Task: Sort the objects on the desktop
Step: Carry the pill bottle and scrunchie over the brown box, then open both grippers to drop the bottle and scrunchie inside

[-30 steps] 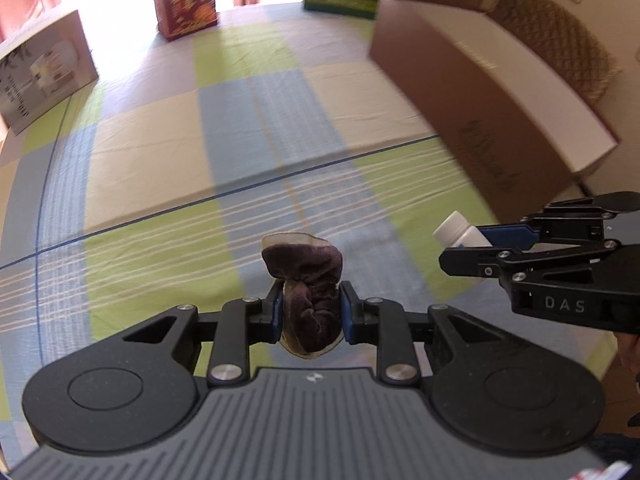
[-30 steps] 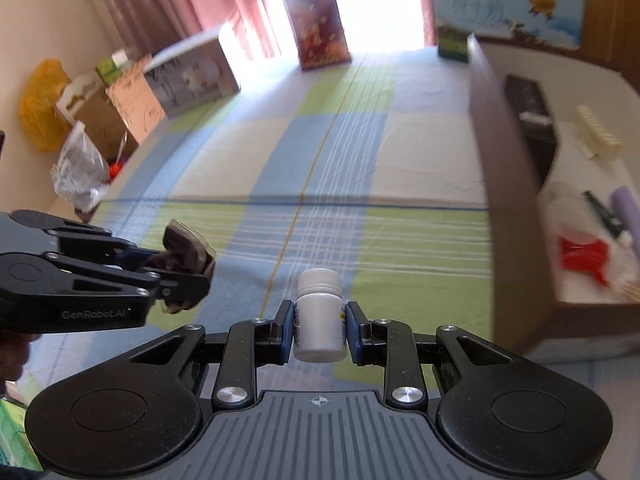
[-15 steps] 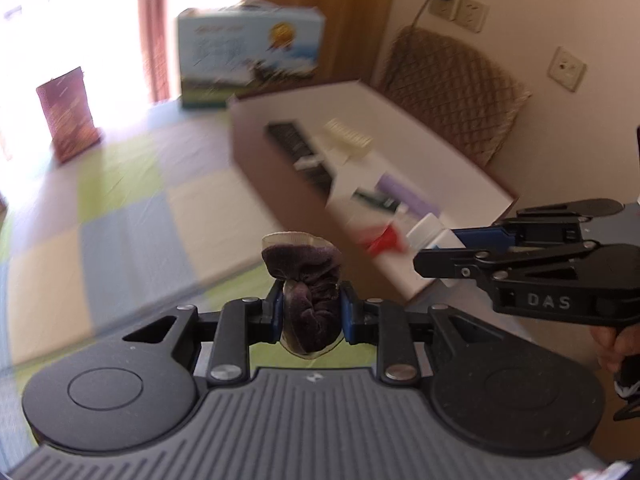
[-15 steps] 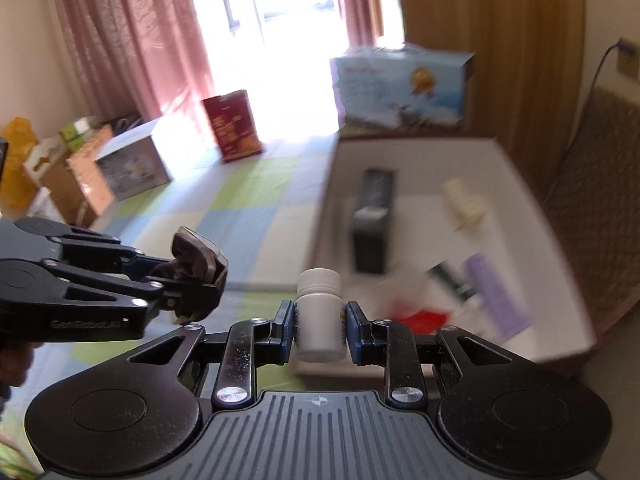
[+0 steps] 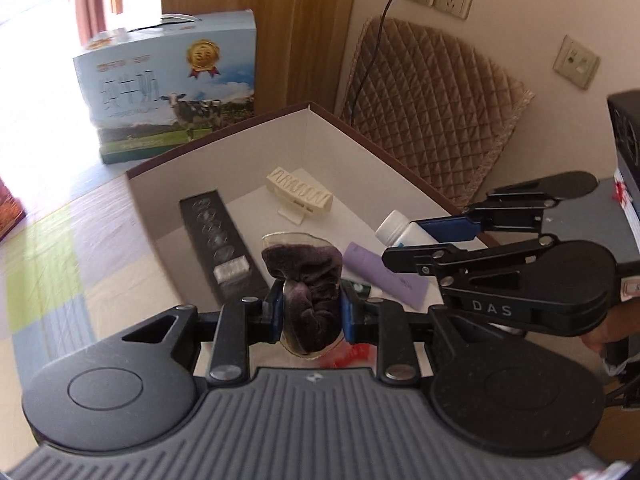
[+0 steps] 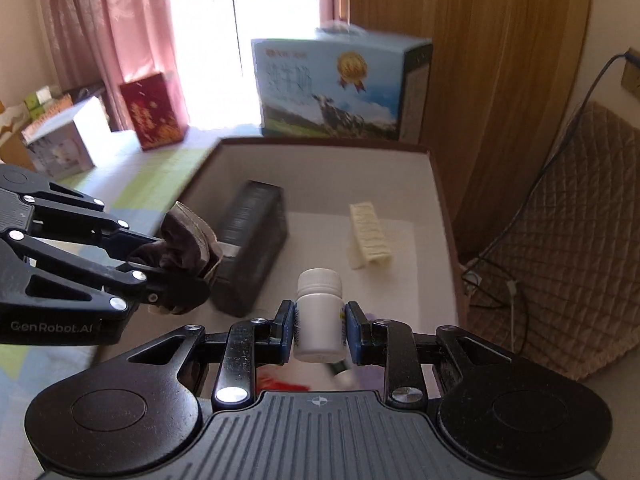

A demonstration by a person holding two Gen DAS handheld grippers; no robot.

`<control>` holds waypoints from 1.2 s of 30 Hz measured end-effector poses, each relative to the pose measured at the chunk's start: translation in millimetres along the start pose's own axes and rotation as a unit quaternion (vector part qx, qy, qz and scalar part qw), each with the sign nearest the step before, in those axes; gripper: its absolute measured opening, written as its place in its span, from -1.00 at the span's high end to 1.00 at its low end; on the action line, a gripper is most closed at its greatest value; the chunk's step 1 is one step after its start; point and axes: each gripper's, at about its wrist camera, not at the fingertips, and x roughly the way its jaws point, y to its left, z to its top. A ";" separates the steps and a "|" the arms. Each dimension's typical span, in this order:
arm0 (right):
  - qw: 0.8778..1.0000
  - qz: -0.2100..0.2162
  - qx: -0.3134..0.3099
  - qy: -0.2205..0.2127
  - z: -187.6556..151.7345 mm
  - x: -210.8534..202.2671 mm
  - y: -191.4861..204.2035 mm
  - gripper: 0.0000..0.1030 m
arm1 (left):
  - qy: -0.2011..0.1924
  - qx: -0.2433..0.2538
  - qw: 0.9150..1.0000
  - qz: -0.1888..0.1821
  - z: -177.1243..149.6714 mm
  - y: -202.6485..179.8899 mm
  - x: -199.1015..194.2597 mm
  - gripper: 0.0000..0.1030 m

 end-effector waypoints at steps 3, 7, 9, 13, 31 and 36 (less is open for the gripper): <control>1.000 -0.001 -0.010 0.013 6.7 15.8 -12.9 0.53 | 0.018 0.004 1.000 0.000 13.4 3.1 26.1 0.56; 0.999 -0.002 -0.024 0.028 12.9 32.0 -23.6 0.53 | 0.036 0.013 0.999 0.006 27.6 6.3 56.4 0.56; 0.999 -0.002 -0.028 0.031 15.8 38.5 -27.1 0.53 | 0.046 0.018 0.999 0.015 34.2 7.6 70.5 0.55; 0.999 0.003 -0.031 0.036 21.7 48.5 -31.6 0.53 | 0.056 0.027 0.998 0.022 43.0 11.4 89.4 0.54; 0.998 0.022 -0.028 0.052 32.9 80.8 -31.6 0.53 | 0.049 0.045 0.996 0.065 57.3 30.1 111.8 0.02; 0.998 0.025 -0.032 0.053 33.7 84.7 -26.3 0.53 | 0.050 0.040 0.996 0.070 55.9 34.7 107.7 0.01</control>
